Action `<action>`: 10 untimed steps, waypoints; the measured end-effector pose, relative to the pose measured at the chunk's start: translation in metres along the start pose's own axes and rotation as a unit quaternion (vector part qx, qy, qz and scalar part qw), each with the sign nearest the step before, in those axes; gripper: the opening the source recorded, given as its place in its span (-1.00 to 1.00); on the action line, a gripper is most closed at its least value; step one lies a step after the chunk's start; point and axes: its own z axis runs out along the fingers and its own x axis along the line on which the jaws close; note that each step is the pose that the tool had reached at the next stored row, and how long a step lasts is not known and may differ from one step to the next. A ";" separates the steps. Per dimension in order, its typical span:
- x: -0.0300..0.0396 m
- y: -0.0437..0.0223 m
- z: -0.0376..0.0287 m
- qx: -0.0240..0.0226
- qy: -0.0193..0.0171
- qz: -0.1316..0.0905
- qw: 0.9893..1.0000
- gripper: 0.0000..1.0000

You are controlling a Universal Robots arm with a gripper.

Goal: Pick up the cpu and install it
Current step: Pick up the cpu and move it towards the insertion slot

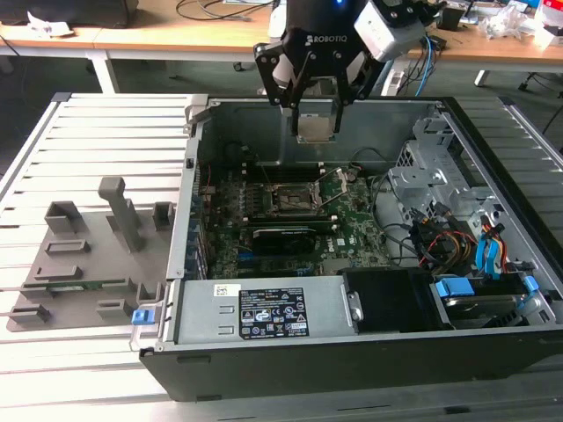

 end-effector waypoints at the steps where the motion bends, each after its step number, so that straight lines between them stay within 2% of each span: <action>1: -0.0004 0.0013 0.0022 0.000 0.000 0.000 1.000 0.08; 10: -0.0015 0.0019 0.0126 0.000 0.000 0.000 1.000 0.08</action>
